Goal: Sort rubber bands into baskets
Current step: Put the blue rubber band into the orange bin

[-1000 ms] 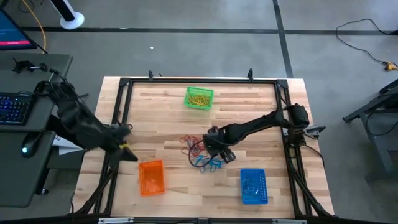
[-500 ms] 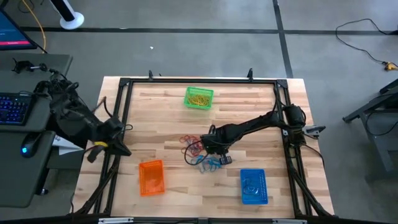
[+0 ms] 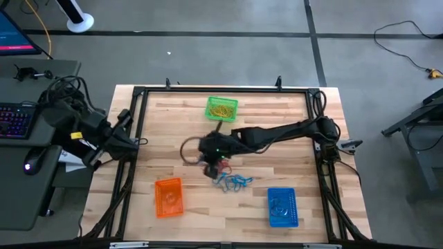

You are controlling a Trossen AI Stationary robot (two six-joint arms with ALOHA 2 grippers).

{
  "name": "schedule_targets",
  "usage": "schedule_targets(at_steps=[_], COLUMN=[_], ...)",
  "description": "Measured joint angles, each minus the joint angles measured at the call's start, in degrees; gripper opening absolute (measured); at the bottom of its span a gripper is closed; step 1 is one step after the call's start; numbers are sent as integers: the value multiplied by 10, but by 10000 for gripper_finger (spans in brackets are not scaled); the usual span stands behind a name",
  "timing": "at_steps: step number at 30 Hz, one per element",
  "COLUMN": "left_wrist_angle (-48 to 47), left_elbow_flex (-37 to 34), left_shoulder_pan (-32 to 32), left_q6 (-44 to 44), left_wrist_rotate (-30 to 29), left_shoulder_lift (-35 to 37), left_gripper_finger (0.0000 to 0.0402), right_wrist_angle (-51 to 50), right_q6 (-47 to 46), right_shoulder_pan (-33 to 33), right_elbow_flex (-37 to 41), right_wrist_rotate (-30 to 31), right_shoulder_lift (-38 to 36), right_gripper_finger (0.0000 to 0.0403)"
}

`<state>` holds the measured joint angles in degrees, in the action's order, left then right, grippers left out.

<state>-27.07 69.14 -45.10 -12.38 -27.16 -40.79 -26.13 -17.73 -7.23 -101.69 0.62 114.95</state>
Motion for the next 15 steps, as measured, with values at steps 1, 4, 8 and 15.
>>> schedule_targets(at_steps=[1,4,8,15], left_wrist_angle=[4,3,4,11], left_elbow_flex=[0,0,0,-1], left_shoulder_pan=[0,0,0,0], left_q6=[1,-3,-15,-20], left_wrist_rotate=[0,0,-5,-100], left_shoulder_lift=[0,-1,-6,-29], left_gripper_finger=[0,0,0,0], right_wrist_angle=[29,97,181,307], right_q6=[-10,-25,-33,-71], right_shoulder_pan=[-1,-6,-13,-30], right_elbow_flex=[0,0,2,2], right_wrist_rotate=[3,5,4,-32], right_shoulder_lift=[1,15,46,117], right_gripper_finger=[0,0,0,0])
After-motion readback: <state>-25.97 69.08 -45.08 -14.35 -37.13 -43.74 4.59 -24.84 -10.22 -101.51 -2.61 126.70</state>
